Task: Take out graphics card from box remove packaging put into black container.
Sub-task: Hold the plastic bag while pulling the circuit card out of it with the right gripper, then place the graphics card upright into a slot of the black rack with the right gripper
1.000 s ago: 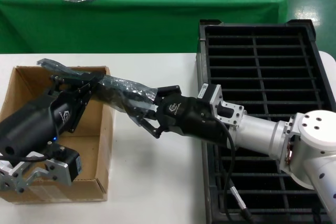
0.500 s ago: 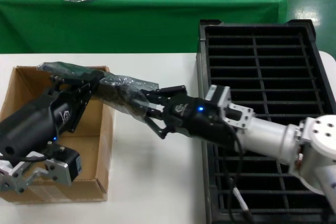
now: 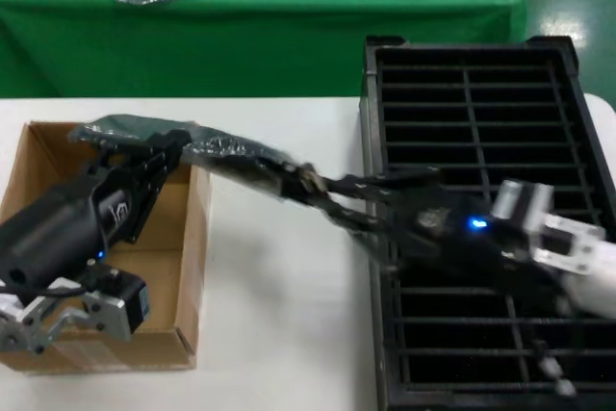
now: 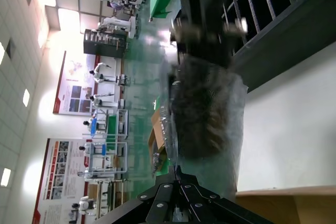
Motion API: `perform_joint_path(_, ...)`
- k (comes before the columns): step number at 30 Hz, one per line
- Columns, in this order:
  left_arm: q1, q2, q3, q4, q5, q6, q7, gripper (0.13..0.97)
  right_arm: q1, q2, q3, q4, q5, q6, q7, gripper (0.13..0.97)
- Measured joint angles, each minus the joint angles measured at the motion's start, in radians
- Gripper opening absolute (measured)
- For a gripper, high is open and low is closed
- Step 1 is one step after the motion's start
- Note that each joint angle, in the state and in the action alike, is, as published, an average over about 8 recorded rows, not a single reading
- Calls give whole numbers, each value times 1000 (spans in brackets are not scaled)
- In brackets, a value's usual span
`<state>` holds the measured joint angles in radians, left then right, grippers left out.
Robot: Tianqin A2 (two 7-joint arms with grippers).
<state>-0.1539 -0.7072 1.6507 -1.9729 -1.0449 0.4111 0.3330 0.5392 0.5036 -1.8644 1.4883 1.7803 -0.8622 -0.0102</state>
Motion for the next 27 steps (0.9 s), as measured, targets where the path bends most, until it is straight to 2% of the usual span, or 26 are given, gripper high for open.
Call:
perform_joint_path(6,0,0,0,0,0,0,0,139,-113,157,78,181,-28,57,92,187)
perform_joint_path(14,0,0,0,0,0,0,0,139,-314,336,258,369,-95,192,219,187)
perform_joint_path(20,0,0,0,0,0,0,0,139,-435,396,362,446,-143,282,276,187)
perform_joint_path(27,0,0,0,0,0,0,0,139,-482,406,379,468,-155,322,284,187)
